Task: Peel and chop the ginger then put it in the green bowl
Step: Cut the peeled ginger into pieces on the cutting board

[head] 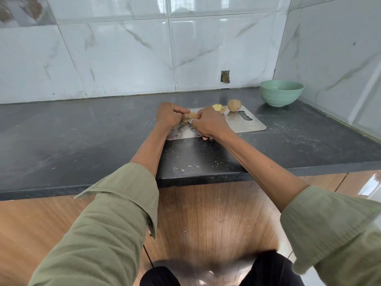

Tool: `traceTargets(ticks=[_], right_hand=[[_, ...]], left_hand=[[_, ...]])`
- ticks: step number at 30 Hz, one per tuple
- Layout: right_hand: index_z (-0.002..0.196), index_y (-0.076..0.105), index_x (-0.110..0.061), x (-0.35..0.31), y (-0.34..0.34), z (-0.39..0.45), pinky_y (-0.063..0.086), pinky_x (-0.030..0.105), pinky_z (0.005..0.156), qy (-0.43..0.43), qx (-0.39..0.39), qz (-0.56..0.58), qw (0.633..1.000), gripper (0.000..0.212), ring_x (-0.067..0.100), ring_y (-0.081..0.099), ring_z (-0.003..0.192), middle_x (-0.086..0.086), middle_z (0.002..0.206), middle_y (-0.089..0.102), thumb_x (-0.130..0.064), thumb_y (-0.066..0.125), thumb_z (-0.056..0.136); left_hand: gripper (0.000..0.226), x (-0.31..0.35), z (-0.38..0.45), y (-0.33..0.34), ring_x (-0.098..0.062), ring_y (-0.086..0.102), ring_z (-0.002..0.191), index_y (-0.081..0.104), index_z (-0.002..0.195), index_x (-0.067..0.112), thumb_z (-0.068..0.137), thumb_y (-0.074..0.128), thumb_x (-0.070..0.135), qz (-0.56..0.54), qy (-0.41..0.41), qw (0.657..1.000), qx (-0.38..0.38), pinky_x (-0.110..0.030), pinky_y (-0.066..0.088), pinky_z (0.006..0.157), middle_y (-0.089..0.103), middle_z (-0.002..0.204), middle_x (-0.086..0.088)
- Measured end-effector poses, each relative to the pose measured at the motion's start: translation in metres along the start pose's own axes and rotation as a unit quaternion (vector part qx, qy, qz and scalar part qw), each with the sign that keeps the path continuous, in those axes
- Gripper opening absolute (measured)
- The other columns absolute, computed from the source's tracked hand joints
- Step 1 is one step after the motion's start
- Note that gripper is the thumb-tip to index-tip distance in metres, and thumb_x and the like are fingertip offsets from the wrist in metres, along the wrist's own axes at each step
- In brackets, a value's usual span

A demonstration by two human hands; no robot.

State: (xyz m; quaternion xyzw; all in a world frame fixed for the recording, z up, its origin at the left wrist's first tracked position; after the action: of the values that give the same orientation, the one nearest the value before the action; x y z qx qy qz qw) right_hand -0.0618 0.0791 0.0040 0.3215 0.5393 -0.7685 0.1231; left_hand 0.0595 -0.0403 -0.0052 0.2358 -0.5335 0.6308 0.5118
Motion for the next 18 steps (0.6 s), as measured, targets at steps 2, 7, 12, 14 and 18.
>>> traceTargets(ticks=[2, 7, 12, 14, 18], right_hand=[[0.096, 0.069, -0.006, -0.002, 0.000, -0.002, 0.060, 0.034, 0.067, -0.008, 0.002, -0.010, 1.000, 0.025, 0.027, 0.070, 0.068, 0.009, 0.069, 0.071, -0.019, 0.054, 0.080], [0.095, 0.071, -0.002, 0.004, -0.001, -0.010, 0.061, 0.038, 0.063, -0.021, -0.002, 0.004, 1.000, 0.024, 0.025, 0.067, 0.052, 0.013, 0.061, 0.072, -0.016, 0.053, 0.086], [0.100, 0.067, -0.006, -0.004, 0.002, -0.003, 0.060, 0.035, 0.062, -0.021, 0.005, 0.002, 1.000, 0.027, 0.020, 0.064, 0.050, 0.008, 0.061, 0.070, -0.024, 0.055, 0.085], [0.101, 0.066, -0.006, -0.003, 0.003, -0.004, 0.061, 0.035, 0.064, -0.017, 0.007, 0.001, 1.000, 0.028, 0.022, 0.063, 0.050, 0.007, 0.057, 0.069, -0.025, 0.054, 0.084], [0.096, 0.067, -0.006, 0.002, 0.002, -0.012, 0.060, 0.036, 0.061, -0.015, 0.001, 0.016, 1.000, 0.024, 0.020, 0.063, 0.045, 0.007, 0.051, 0.067, -0.023, 0.053, 0.087]], left_hand=[[0.016, -0.001, 0.000, 0.000, -0.009, 0.071, 0.082, 0.084, 0.093, 0.018, 0.081, 0.087, 0.009, -0.007, -0.003, 1.000, 0.001, -0.033, 0.061, 0.089, 0.080, 0.091, -0.002], [0.016, -0.002, 0.002, 0.000, -0.005, 0.069, 0.081, 0.084, 0.094, 0.018, 0.081, 0.087, 0.011, -0.013, -0.002, 1.000, -0.002, -0.025, 0.059, 0.086, 0.080, 0.094, -0.004], [0.015, -0.003, 0.001, 0.000, -0.015, 0.075, 0.092, 0.084, 0.090, 0.022, 0.080, 0.087, 0.011, -0.018, -0.011, 1.000, -0.012, -0.036, 0.061, 0.091, 0.080, 0.089, 0.000], [0.015, -0.003, 0.001, 0.001, -0.014, 0.074, 0.091, 0.084, 0.089, 0.023, 0.080, 0.087, 0.012, -0.016, -0.011, 1.000, -0.011, -0.037, 0.061, 0.091, 0.080, 0.089, 0.000], [0.016, -0.001, 0.001, 0.000, -0.013, 0.074, 0.090, 0.084, 0.089, 0.024, 0.079, 0.086, 0.012, -0.016, -0.010, 1.000, -0.012, -0.038, 0.061, 0.091, 0.080, 0.088, 0.002]])
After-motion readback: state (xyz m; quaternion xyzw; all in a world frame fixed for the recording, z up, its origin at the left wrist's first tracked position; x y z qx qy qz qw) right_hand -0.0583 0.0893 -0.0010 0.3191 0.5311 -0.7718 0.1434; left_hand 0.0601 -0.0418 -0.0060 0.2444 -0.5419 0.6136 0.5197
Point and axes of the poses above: each hand's wrist, its own z-axis towards the middle knuckle, its own y-axis out of the palm, x = y × z, the point moved 8 cm from there along z, towards the middle knuckle
